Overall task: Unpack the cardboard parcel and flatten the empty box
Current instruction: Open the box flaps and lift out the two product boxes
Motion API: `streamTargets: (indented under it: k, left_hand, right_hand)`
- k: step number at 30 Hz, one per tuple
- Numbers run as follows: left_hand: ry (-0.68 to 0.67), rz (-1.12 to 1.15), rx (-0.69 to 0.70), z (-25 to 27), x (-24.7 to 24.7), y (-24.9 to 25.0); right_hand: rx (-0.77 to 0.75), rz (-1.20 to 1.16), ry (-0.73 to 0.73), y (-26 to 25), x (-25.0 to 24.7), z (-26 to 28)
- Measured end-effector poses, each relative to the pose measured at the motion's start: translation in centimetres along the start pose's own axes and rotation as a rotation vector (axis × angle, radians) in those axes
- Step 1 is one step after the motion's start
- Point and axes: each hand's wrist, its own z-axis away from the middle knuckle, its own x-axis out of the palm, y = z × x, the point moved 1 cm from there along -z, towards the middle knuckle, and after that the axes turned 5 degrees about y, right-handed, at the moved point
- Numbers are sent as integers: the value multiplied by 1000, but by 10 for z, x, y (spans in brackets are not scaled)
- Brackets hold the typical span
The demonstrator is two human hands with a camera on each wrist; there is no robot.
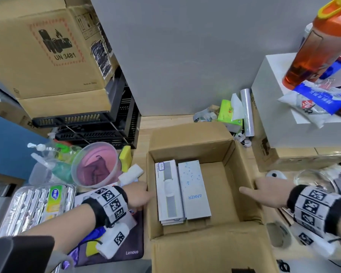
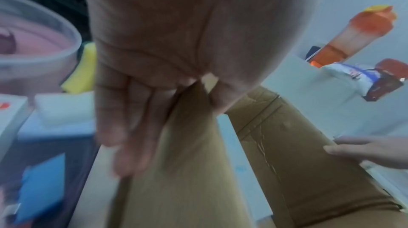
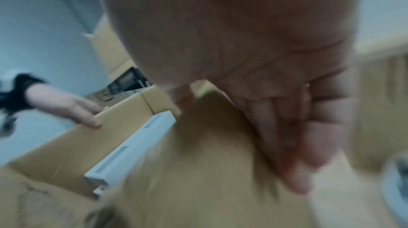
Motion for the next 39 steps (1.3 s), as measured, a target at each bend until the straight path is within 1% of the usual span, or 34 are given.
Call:
streamTargets:
  k: [1,2,3,4,5,6,8,9,10,11,13,15,16,17,19,20,22,23,25,27,28,29,31,32,34,36,37,39]
  left_hand:
    - [65,-172,11,10,-11,9]
    - [159,-298,29,19,-23,20]
    - [258,-345,65,28,-34,35]
    - [333,-313,87,33,-40,51]
    - [351,-210,88,30,-41,66]
    - [306,-39,65,25,-38,79]
    - [162,241,-48,4,-25,100]
    - [117,296,-112,-8,-16,104]
    - [100,304,-158,-19,-8,104]
    - [102,306,-196,-25,-3,102]
    - [95,338,-261,-33,4,94]
    - [96,415,-279,-42,7,90]
    - [93,408,-300,-42,6,93]
    - [98,384,-302,-45,6,94]
    - [121,314,-249,-53,7,101]
    - [97,252,-227,-55,9,103]
    - [65,201,-271,-68,20,97]
    - [57,173,-261,-70,24,94]
    - [96,132,-256,-74,32,95]
    - [112,157,-282,-73,34,95]
    - [87,218,-309,-76,35,95]
    - [53,251,-296,-81,35,91]
    - [18,388,-321,-94,37,80]
    - [35,446,-325,-97,40,74]
    - [91,701,-412,-96,44,67]
    - [113,846,-458,-108,53,61]
    - [114,919,-450,-114,56,59]
    - [105,1061,-358,-133,64,54]
  right_hand:
    - [-1,83,131,-4,-14,4]
    - [-30,105,286,-14,-30,8]
    - [-79,20,410,-27,-44,12]
    - [-111,-120,447,-43,-56,12]
    - [-130,-288,406,-60,-63,7]
    - [-110,-445,299,-77,-65,-2]
    - [13,-689,16,-105,-51,-28]
    - [84,-752,-96,-115,-40,-40]
    - [148,-765,-166,-120,-29,-52]
    - [201,-757,-203,-122,-19,-62]
    - [263,-738,-238,-121,3,-78]
    - [292,-749,-303,-117,25,-89]
    - [306,-754,-327,-115,33,-93]
    - [313,-762,-339,-114,39,-96]
    - [302,-800,-352,-113,47,-99]
    - [299,-814,-349,-113,50,-102]
    - [293,-831,-348,-112,56,-107]
    - [299,-854,-352,-112,58,-110]
    - [330,-904,-379,-111,60,-112]
    - [370,-950,-399,-111,61,-112]
    - [381,-975,-408,-111,60,-111]
    - [383,-997,-419,-112,61,-112]
    - [390,-1033,-431,-111,62,-114]
    - [385,-1039,-424,-111,61,-113]
    - [394,-1054,-429,-110,62,-117]
    - [379,-1048,-447,-110,59,-117]
    - [390,-1063,-448,-111,60,-121]
    - [385,-1054,-446,-111,59,-122]
